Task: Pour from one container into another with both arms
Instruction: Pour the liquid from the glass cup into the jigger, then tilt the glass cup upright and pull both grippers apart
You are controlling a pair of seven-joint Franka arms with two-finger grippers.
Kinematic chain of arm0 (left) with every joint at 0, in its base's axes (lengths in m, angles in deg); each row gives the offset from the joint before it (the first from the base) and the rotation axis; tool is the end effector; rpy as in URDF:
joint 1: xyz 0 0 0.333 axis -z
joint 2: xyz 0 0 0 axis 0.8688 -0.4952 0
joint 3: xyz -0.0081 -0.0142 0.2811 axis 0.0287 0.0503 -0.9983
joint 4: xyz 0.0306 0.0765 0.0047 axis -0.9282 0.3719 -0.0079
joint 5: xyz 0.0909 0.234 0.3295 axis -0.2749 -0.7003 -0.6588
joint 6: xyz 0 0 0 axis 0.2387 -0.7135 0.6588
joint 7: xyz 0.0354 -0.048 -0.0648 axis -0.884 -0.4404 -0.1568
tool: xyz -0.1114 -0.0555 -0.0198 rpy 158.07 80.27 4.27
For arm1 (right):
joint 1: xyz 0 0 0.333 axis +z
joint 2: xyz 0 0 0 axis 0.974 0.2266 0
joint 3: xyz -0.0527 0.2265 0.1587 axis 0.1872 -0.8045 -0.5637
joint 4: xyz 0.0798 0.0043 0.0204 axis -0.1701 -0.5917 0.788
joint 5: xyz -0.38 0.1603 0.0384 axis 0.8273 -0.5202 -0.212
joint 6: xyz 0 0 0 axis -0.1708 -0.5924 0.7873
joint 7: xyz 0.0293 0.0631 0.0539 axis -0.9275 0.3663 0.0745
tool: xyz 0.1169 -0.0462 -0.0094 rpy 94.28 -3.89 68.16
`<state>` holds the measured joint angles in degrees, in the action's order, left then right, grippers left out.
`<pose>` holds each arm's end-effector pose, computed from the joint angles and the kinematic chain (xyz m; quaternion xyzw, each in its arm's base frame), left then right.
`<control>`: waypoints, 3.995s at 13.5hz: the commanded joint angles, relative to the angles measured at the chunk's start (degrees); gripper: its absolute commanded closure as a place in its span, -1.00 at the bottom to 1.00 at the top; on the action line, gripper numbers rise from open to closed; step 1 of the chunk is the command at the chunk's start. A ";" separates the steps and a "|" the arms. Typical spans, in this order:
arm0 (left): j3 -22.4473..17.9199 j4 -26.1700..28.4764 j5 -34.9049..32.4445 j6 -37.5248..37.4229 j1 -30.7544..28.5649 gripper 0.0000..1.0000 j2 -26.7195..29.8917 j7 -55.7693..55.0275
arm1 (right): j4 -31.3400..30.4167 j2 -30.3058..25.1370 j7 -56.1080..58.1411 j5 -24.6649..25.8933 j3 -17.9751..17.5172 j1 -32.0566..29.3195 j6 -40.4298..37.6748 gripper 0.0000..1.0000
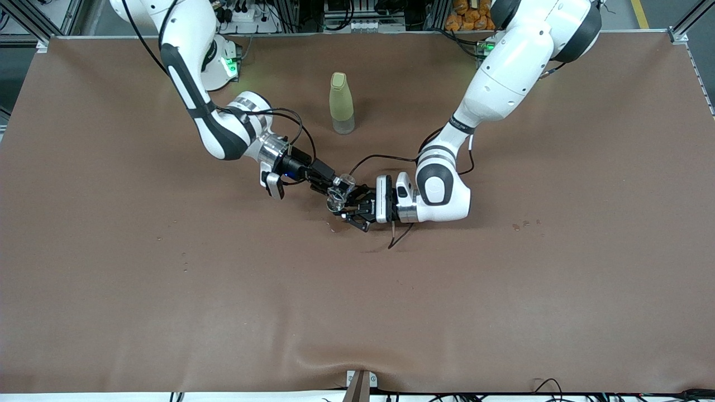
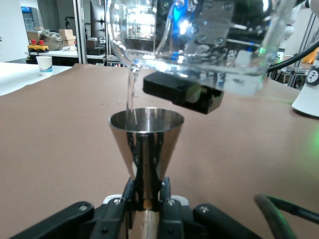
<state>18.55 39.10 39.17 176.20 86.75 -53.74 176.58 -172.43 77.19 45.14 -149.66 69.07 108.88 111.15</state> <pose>0.5278 -0.4454 0.0875 0.5669 -0.5596 0.4002 0.4532 0.4579 0.3616 0.1697 -0.7183 0.1669 -0.1948 0.6468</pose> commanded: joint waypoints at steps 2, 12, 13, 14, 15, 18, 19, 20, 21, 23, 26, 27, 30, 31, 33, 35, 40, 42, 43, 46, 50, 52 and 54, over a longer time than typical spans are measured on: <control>0.03 -1.09 1.29 0.60 0.20 1.00 -0.64 0.11 | -0.63 -1.55 0.18 -8.17 -0.64 0.37 1.18 0.96; 0.03 -1.09 1.38 0.60 0.20 1.00 -0.55 0.11 | -0.80 -1.81 -6.06 -8.17 -0.73 0.11 1.71 1.00; 0.03 -1.09 1.38 0.60 0.20 1.00 -0.55 0.02 | -0.80 -1.81 -6.24 -8.17 -0.73 0.02 1.71 1.00; 0.03 -1.09 1.38 0.60 0.20 1.00 -0.55 0.02 | -0.89 -1.81 -7.20 -8.17 -0.73 0.10 1.45 1.00; 0.03 -1.09 1.38 0.60 0.20 1.00 -0.55 -0.07 | -0.89 -1.81 -7.55 -8.35 -0.82 0.02 1.01 1.00; 0.03 -1.09 1.38 0.60 0.20 1.00 -0.55 -0.07 | -0.89 -1.90 -8.95 -8.70 -0.73 0.02 1.01 1.00; 0.03 -1.09 1.38 0.60 0.20 1.00 -0.55 -0.07 | -0.89 -1.99 -9.83 -8.70 -0.73 0.02 1.01 1.00; 0.03 -1.09 1.38 0.60 0.20 1.00 -0.55 -0.07 | -0.89 -1.99 -10.10 -8.70 -0.73 0.02 1.09 1.00; 0.03 -1.09 1.38 0.60 0.29 1.00 -0.55 0.02 | -1.06 -1.99 -10.71 -8.70 -0.73 0.02 1.01 1.00; 0.03 -1.09 1.38 0.60 0.29 1.00 -0.55 0.02 | -1.24 -2.42 -11.94 -8.70 -0.73 -0.07 1.09 1.00; 0.03 -1.09 1.38 0.60 0.20 1.00 -0.55 0.02 | -1.77 -2.86 -13.62 -8.70 -0.73 -0.07 0.92 1.00; 0.03 -1.09 1.38 0.60 0.20 1.00 -0.55 0.02 | -1.77 -2.86 -13.97 -8.70 -0.73 -0.16 0.92 1.00; 0.03 -1.09 1.38 0.60 0.20 1.00 -0.55 -0.06 | -1.77 -2.95 -15.12 -8.70 -0.73 -0.25 0.92 1.00; 0.03 -1.09 1.38 0.60 0.11 1.00 -0.55 -0.07 | -1.77 -2.95 -15.20 -8.70 -0.64 -0.25 1.01 1.00; 0.03 -1.09 1.38 0.60 0.11 1.00 -0.64 0.11 | -1.77 -2.95 -15.03 -8.70 -0.56 -0.16 1.01 1.00; 0.03 -1.00 1.29 0.60 0.11 1.00 -0.55 0.29 | -1.77 -2.87 -14.42 -8.61 -0.56 -0.16 1.18 1.00; 0.03 -1.00 1.38 0.60 -0.06 1.00 -0.46 0.20 | -1.77 -4.18 -7.92 -8.52 -0.47 -0.16 1.71 1.00; 0.03 -0.91 1.29 0.60 -0.68 1.00 -0.11 0.11 | -1.77 -4.27 -5.64 -8.00 -0.38 -0.25 1.71 1.00; 0.03 -0.82 1.29 0.60 -1.03 1.00 0.06 0.02 | -1.77 -4.27 -2.75 -6.95 -0.21 -0.33 1.71 1.00; -0.05 -0.30 0.68 0.52 -2.78 1.00 0.94 -0.24 | -1.33 -3.92 -0.09 7.14 -0.20 -6.20 0.57 1.00; 0.03 2.68 -0.37 -1.41 -6.82 1.00 3.66 -0.33 | -1.15 -3.31 5.85 28.42 -0.03 -16.65 -7.25 1.00; 0.12 5.58 -2.65 -3.52 -9.54 1.00 6.29 -1.73 | -0.89 -1.91 13.94 39.76 -0.03 -24.55 -10.75 1.00; 0.12 9.44 -4.67 -5.19 -12.44 1.00 9.63 -1.82 | -0.02 -0.06 19.75 50.57 -0.03 -32.81 -18.29 1.00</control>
<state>18.28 42.18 36.55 172.97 77.03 -49.81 175.52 -172.88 75.49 58.89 -107.19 70.20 83.39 98.76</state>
